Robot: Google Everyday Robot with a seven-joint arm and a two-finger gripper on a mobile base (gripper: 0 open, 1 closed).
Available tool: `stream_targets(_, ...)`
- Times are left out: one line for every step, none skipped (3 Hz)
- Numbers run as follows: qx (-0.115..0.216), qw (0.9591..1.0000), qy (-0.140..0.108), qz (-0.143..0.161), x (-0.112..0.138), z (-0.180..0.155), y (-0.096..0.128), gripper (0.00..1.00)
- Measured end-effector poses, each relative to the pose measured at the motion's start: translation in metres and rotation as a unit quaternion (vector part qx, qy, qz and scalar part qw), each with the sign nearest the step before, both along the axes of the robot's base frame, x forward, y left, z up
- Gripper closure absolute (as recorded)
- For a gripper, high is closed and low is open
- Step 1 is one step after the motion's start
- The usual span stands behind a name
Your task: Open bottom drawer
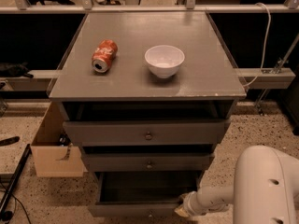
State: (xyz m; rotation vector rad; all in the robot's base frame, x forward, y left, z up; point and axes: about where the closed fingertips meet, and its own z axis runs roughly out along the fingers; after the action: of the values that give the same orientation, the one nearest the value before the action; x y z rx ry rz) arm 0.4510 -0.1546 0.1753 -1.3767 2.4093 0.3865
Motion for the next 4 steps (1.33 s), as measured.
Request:
stream_targets(0.0, 1.0, 0.0, 0.0, 0.0, 0.0, 0.0, 0.34)
stream_targets(0.0, 1.0, 0.001, -0.001, -0.0016, -0.0052, -0.0004, 0.65)
stream_targets(0.0, 1.0, 0.002, -0.002, -0.0021, -0.0074, -0.0005, 0.88)
stream_targets(0.0, 1.0, 0.002, -0.002, -0.0024, -0.0057, -0.001, 1.0)
